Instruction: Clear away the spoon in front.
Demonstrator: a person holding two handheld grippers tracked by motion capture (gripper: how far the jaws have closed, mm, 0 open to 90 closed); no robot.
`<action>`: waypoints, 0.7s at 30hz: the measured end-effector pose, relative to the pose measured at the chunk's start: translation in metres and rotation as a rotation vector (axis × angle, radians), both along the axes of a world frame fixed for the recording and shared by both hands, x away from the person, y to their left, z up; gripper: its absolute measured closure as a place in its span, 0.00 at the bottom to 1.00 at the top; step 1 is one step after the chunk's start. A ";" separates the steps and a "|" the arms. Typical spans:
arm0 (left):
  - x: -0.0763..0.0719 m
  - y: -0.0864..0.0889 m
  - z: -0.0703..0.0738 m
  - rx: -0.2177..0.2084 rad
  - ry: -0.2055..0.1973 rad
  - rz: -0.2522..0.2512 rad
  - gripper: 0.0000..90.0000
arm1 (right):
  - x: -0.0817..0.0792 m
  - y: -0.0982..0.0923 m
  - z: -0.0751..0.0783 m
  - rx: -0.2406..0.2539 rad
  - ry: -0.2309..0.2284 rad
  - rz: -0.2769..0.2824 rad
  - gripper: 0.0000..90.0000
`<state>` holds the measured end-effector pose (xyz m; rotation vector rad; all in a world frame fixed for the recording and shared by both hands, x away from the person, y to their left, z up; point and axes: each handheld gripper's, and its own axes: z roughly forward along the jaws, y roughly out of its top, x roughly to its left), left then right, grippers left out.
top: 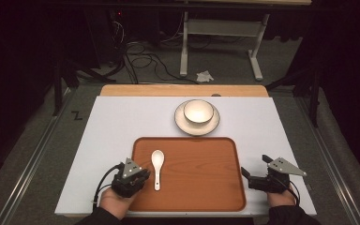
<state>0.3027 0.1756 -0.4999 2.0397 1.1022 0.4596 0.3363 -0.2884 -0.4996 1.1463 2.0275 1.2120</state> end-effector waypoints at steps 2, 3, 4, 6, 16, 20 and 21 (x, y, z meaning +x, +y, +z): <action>-0.001 0.007 0.004 -0.018 -0.021 0.000 0.84 | 0.001 0.000 0.000 0.004 -0.001 -0.003 0.05; -0.002 0.011 0.006 -0.028 -0.040 0.000 0.78 | 0.001 0.001 0.000 0.002 -0.004 -0.002 0.05; -0.003 0.015 0.009 -0.036 -0.067 0.011 0.73 | 0.000 0.002 0.000 0.000 -0.004 -0.007 0.05; -0.004 0.023 0.014 -0.046 -0.099 0.024 0.63 | -0.001 0.003 0.000 -0.007 -0.009 -0.003 0.05; -0.003 0.067 0.031 -0.132 -0.226 0.106 0.25 | -0.003 0.008 -0.002 -0.044 -0.012 -0.045 0.04; -0.001 0.079 0.031 -0.112 -0.226 0.146 0.00 | -0.005 0.008 -0.002 -0.056 -0.009 -0.057 0.04; -0.001 0.081 0.031 -0.119 -0.228 0.147 0.00 | -0.005 0.007 -0.002 -0.051 -0.008 -0.061 0.05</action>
